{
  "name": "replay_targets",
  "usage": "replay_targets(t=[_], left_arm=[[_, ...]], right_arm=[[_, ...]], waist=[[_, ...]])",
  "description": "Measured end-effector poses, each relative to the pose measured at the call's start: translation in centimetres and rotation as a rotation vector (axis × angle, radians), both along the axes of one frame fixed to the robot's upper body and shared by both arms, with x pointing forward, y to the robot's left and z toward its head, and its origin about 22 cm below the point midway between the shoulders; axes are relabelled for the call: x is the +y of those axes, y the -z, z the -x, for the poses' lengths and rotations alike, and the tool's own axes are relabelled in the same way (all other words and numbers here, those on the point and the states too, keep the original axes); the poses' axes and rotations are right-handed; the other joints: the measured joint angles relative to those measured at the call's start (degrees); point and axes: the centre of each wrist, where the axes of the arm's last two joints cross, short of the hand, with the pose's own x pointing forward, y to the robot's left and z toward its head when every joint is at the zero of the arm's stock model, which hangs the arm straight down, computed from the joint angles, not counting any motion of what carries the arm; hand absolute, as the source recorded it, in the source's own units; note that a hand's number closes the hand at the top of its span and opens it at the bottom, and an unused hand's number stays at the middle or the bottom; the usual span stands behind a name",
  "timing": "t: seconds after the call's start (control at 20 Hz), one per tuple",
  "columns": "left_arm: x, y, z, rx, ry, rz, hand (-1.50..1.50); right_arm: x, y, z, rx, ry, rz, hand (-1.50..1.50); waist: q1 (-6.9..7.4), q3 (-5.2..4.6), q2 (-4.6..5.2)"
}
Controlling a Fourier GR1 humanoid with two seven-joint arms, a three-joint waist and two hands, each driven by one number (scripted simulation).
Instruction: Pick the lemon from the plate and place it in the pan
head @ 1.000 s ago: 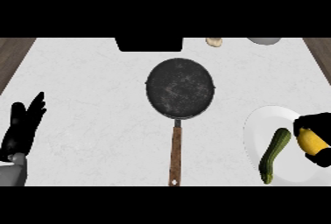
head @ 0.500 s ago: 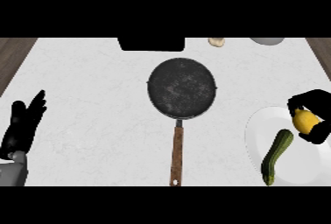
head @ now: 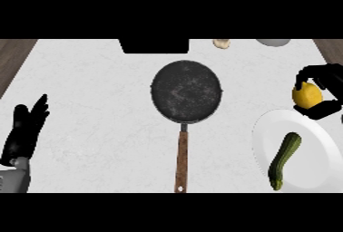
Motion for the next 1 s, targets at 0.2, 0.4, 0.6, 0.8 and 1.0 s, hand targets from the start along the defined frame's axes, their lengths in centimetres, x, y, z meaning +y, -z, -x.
replay_targets(t=[0.2, 0.4, 0.6, 0.8, 1.0], left_arm=[[0.4, -0.1, 0.2, 0.003, -0.001, 0.0, 0.0], [-0.3, 0.3, 0.2, -0.002, 0.003, -0.003, 0.0], [0.1, 0.3, -0.3, 0.006, 0.005, -0.003, 0.0], [-0.7, -0.4, -0.6, 0.001, 0.008, -0.005, 0.0], [-0.8, -0.3, -0.7, -0.004, 0.016, -0.005, 0.0]], right_arm=[[2.3, -1.4, -0.7, -0.059, -0.049, -0.09, 1.5], [5.5, -2.5, -1.7, -0.065, -0.072, -0.156, 1.5], [8.8, -3.2, -2.8, -0.035, -0.079, -0.221, 1.5], [13.9, -2.5, -4.2, 0.011, -0.065, -0.288, 1.5], [17.9, -2.3, -6.1, 0.064, -0.056, -0.33, 1.5]], waist=[[-0.06, -0.04, -0.02], [0.06, -0.04, 0.02], [0.16, -0.06, 0.1], [0.64, -0.03, 0.17], [1.05, -0.03, 0.37]])
